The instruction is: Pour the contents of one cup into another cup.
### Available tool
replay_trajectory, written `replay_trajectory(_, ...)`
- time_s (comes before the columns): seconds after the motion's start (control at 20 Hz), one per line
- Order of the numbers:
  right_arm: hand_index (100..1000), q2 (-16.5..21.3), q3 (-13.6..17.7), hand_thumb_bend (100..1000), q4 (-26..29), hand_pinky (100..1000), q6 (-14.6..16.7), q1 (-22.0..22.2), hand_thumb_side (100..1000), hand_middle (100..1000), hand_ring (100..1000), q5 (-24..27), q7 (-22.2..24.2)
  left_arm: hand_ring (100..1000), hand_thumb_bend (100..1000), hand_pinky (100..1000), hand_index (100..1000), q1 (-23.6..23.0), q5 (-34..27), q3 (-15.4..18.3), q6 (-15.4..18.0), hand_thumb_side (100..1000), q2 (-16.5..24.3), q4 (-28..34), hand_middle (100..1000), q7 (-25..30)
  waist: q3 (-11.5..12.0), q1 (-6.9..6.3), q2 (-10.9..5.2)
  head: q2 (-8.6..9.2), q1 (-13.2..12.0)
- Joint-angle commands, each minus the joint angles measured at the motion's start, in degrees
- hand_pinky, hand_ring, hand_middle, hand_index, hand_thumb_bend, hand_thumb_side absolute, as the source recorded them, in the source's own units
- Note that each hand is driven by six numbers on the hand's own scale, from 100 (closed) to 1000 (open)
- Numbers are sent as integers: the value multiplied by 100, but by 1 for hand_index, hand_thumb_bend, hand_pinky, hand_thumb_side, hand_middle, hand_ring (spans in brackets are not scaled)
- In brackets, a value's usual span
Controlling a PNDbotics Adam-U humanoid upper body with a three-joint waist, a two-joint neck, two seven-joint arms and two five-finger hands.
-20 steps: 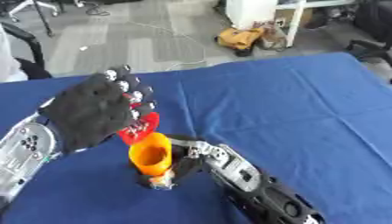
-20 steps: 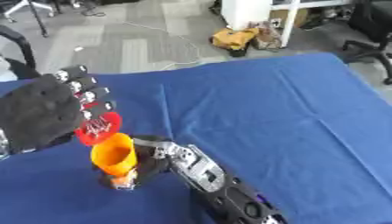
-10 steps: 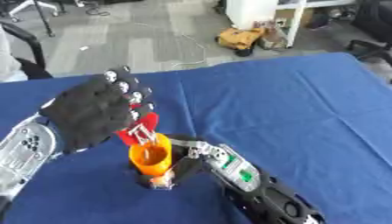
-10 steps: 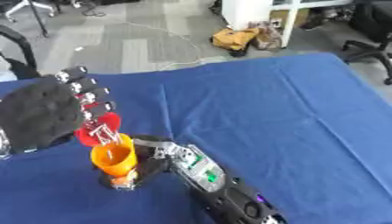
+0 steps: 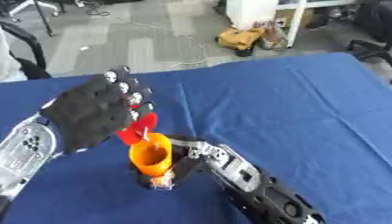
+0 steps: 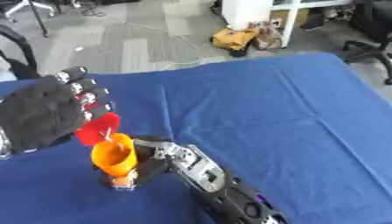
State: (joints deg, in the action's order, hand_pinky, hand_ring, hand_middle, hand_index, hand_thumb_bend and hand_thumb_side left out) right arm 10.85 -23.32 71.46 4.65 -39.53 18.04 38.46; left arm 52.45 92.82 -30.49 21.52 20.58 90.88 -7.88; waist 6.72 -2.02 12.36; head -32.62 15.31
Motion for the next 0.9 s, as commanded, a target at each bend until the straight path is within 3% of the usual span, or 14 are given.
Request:
replay_trajectory(0.05,487,68,65,100,69,510,6,-84,100,455,556,44,7,217,298,522,580,131,36,20,-3,100,48,49,232,10,5,-3,-96,34,10)
replay_trajectory(0.9,486,72,81,100,62,509,-10,-65,100,455,557,64,6,217,292,534,579,120,62,160,-136,100,124,231,232,55,6,-24,-108,21,47)
